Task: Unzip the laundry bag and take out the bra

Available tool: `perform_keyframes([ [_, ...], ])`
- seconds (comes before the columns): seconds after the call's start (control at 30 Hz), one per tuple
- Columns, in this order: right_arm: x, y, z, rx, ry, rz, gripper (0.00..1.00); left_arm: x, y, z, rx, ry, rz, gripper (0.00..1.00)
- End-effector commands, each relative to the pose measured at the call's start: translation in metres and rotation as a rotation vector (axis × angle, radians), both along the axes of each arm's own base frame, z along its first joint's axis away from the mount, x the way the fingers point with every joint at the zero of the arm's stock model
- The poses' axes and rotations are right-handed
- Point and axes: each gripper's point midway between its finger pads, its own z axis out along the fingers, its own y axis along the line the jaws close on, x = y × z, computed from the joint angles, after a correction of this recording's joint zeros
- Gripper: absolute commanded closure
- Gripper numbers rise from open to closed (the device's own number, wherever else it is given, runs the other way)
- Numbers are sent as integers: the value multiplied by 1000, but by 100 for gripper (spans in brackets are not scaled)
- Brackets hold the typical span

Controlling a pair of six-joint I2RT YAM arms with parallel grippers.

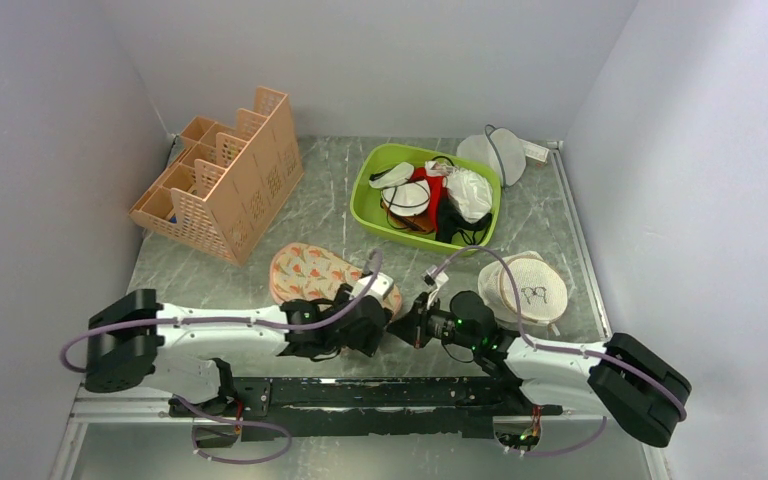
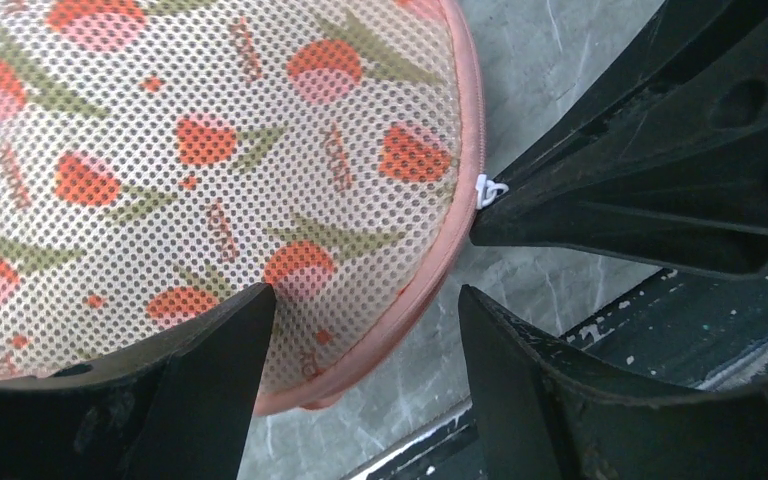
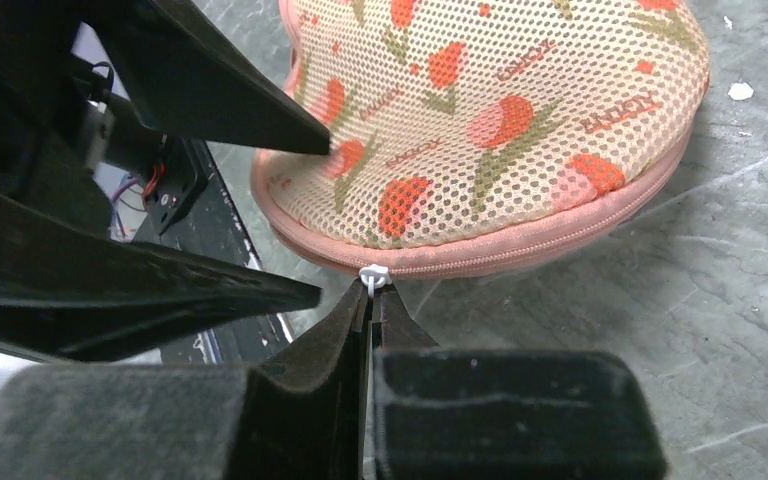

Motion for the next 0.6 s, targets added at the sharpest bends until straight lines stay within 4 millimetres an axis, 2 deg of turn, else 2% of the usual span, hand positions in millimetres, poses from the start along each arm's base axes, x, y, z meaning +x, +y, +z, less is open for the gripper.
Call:
perform_keyframes([
  [0.0, 2, 0, 5, 2, -19, -9, 100, 1, -33, 4, -49, -13, -70, 24],
  [0.17, 3, 0, 1, -10, -14, -12, 100, 14, -11, -14, 83, -30, 65, 46],
  [0.33, 10, -8, -6, -37, -13, -66, 100, 10, 9, -20, 87, -18, 111, 61],
  [0.5, 30, -24, -19, -74, 19, -136, 100, 1, 26, -34, 108, 25, 129, 88],
  [0.57, 42, -34, -22, -62, 39, -161, 100, -3, 30, -41, 120, 45, 134, 93],
])
